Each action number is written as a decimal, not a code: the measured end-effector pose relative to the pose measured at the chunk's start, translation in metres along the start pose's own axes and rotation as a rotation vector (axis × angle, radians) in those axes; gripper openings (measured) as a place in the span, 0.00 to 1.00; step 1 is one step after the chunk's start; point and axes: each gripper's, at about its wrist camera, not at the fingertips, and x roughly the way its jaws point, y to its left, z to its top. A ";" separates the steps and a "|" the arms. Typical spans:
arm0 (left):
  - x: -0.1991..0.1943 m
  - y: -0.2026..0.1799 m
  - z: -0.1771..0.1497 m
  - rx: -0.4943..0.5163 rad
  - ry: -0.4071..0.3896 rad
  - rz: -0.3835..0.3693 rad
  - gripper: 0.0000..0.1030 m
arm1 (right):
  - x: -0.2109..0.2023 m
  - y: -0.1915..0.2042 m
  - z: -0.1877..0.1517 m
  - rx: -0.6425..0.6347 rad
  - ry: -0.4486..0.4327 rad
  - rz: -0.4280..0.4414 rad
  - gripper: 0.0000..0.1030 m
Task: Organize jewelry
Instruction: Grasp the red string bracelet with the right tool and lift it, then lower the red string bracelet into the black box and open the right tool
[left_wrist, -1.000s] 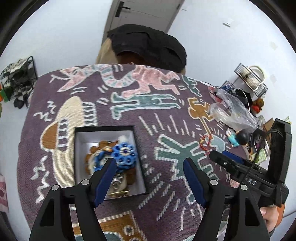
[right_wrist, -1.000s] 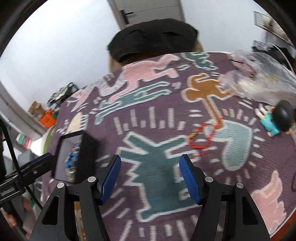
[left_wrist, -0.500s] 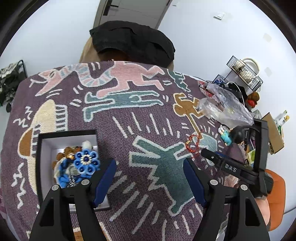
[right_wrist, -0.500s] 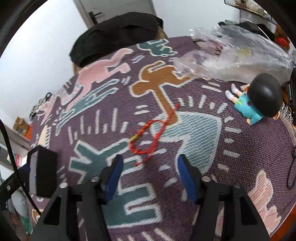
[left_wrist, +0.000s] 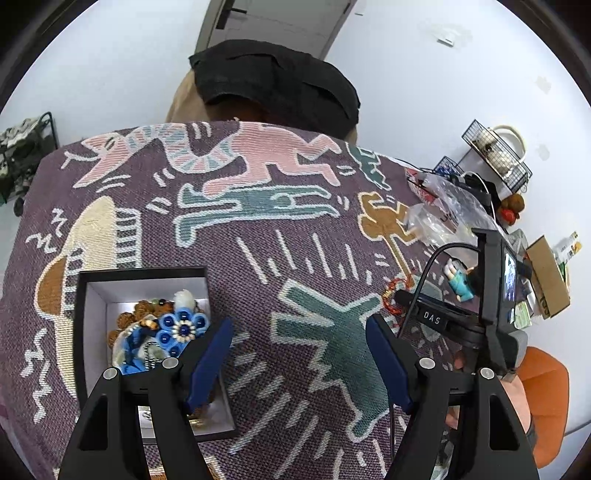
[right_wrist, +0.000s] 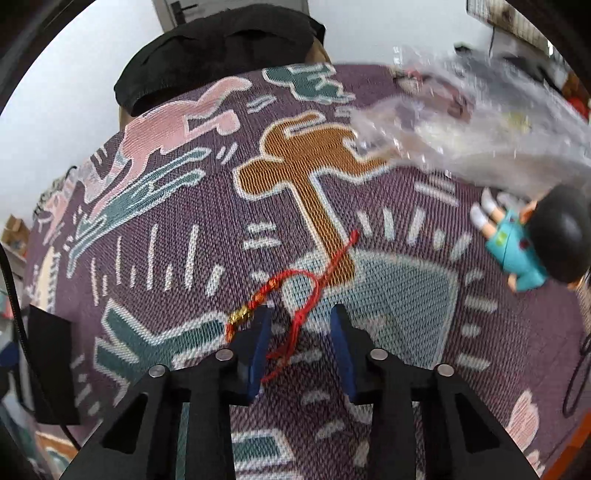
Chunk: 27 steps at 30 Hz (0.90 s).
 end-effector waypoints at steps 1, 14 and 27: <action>-0.001 0.002 0.000 -0.003 -0.002 0.000 0.73 | 0.000 0.002 0.000 -0.006 -0.007 -0.015 0.14; -0.020 0.019 0.000 -0.040 -0.040 -0.004 0.73 | -0.043 0.011 -0.010 -0.016 -0.069 0.126 0.07; -0.048 0.050 -0.008 -0.084 -0.076 0.022 0.73 | -0.113 0.068 -0.015 -0.133 -0.175 0.248 0.07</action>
